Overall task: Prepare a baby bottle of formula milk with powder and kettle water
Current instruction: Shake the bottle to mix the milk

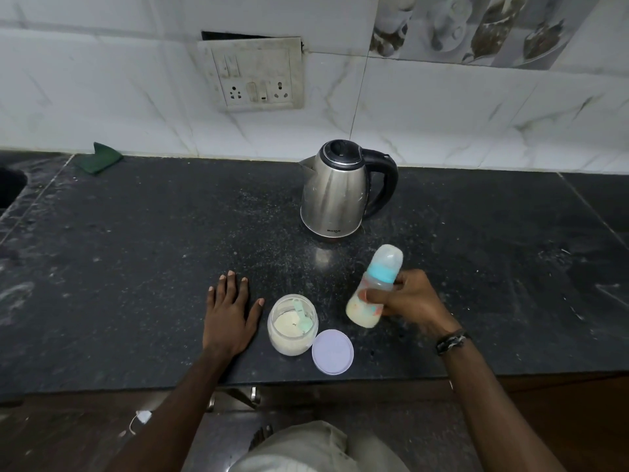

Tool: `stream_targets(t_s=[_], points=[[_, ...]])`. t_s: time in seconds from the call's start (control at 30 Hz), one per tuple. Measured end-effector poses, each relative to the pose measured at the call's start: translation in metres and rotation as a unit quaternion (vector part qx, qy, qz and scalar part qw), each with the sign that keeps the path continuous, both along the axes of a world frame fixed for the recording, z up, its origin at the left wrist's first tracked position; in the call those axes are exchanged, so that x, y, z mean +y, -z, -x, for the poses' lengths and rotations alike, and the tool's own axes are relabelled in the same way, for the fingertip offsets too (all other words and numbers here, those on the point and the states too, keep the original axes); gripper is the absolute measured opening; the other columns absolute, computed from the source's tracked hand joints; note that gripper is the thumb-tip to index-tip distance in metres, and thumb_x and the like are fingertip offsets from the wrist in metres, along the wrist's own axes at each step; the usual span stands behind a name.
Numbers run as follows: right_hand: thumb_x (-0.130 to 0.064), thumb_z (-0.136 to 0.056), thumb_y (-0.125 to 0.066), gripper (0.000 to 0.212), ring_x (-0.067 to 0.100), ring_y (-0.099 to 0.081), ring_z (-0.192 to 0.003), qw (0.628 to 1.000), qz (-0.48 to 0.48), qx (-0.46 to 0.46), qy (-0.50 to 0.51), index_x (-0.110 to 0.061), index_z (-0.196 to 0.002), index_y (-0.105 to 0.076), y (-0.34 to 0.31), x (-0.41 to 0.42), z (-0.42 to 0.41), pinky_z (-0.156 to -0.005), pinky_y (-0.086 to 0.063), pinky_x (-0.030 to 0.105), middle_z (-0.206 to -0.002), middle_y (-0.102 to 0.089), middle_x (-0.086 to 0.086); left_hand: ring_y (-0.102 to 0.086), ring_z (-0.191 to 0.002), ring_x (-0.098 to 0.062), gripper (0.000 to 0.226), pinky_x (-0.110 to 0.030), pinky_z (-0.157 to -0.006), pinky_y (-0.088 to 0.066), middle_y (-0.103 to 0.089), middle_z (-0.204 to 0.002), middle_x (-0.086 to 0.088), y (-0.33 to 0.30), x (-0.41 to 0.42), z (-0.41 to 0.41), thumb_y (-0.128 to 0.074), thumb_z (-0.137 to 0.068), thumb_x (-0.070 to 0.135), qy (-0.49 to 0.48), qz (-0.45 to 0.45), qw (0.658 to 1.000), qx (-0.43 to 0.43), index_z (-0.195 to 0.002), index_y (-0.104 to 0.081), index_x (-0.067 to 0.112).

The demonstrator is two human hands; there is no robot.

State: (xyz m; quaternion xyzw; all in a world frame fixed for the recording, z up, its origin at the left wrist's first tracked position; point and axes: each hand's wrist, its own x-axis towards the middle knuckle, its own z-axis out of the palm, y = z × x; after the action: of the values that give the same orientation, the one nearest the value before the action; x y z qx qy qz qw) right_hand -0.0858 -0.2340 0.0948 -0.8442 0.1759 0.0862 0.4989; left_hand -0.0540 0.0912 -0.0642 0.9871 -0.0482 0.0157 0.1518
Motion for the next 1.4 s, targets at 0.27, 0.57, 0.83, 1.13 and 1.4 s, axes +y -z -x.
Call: stream_targets(t_s=[0.27,0.57,0.83,1.13,1.4], points=[[-0.019,-0.066,-0.089,0.037,0.015,-0.074,-0.082,0.997,-0.058,0.01,0.049,-0.007,-0.098,-0.074,0.009,0.0,-0.003,-0.069,-0.061,0.032,-0.096,-0.077,0.009,-0.017,-0.155,-0.035,0.081,-0.053,-0.126,-0.014,-0.023,-0.165,-0.019,0.0,0.0,-0.001,-0.016,-0.098,0.062,-0.001,0.003,1.0,0.003,-0.155,-0.036,0.007],[-0.026,-0.065,-0.089,0.034,0.009,-0.073,-0.075,0.992,-0.087,-0.004,0.097,-0.015,-0.093,-0.074,0.003,-0.001,-0.006,-0.069,-0.06,0.032,-0.091,-0.076,0.001,-0.015,-0.155,-0.035,0.082,-0.051,-0.126,-0.012,-0.022,-0.166,-0.019,-0.001,-0.001,0.0,-0.015,-0.098,0.063,0.0,-0.001,1.0,0.009,-0.156,-0.034,0.008],[-0.028,-0.064,-0.089,0.036,0.013,-0.072,-0.079,0.992,-0.081,0.008,0.099,-0.014,-0.093,-0.073,0.005,-0.003,-0.005,-0.073,-0.06,0.035,-0.091,-0.074,-0.003,-0.02,-0.154,-0.037,0.08,-0.052,-0.125,-0.015,-0.027,-0.164,-0.021,-0.002,-0.001,0.002,-0.019,-0.098,0.061,-0.001,0.002,1.0,0.004,-0.154,-0.039,0.007],[-0.032,-0.059,-0.09,0.045,0.015,-0.074,-0.081,0.996,-0.067,0.012,0.064,-0.011,-0.096,-0.075,0.003,-0.008,-0.005,-0.073,-0.061,0.037,-0.09,-0.076,0.001,-0.021,-0.153,-0.037,0.08,-0.052,-0.124,-0.015,-0.028,-0.163,-0.021,-0.002,0.0,0.001,-0.019,-0.099,0.061,0.0,-0.001,1.0,0.001,-0.153,-0.04,0.006],[-0.028,-0.062,-0.09,0.041,0.014,-0.073,-0.076,0.999,-0.028,0.009,0.044,-0.008,-0.094,-0.075,0.001,-0.01,-0.004,-0.07,-0.062,0.037,-0.088,-0.076,0.006,-0.018,-0.154,-0.036,0.082,-0.051,-0.125,-0.013,-0.025,-0.165,-0.02,-0.002,0.0,0.0,-0.016,-0.098,0.062,0.0,0.0,1.0,0.002,-0.154,-0.038,0.007]])
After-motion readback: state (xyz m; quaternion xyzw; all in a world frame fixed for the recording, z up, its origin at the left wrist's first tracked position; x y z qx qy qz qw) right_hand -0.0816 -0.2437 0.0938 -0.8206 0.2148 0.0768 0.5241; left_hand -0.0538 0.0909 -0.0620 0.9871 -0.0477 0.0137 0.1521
